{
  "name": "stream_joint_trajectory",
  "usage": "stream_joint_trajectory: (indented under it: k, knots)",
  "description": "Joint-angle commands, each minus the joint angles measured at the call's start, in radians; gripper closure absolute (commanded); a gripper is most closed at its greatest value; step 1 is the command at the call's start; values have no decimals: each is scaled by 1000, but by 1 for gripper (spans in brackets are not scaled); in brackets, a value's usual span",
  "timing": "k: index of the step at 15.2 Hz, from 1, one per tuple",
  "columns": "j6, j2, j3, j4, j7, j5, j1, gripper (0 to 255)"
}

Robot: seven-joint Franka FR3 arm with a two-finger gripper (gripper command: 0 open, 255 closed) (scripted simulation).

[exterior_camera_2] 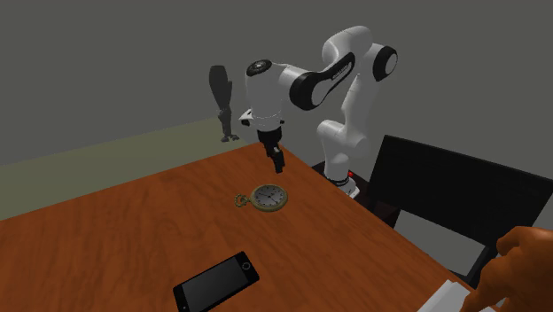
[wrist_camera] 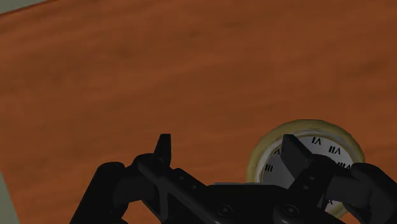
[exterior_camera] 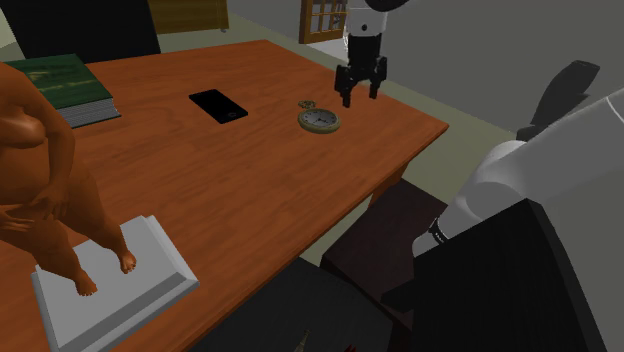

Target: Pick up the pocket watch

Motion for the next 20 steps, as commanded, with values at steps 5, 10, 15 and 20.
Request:
stream_joint_trajectory:
  k: [5,10,15,20]
  knots:
    - [97,205,21,149,104,44,-5,0]
    - [146,373,28,306,180,68,-7,0]
    - [211,385,29,252,177,68,-6,0]
    - [245,393,30,226,176,68,-5,0]
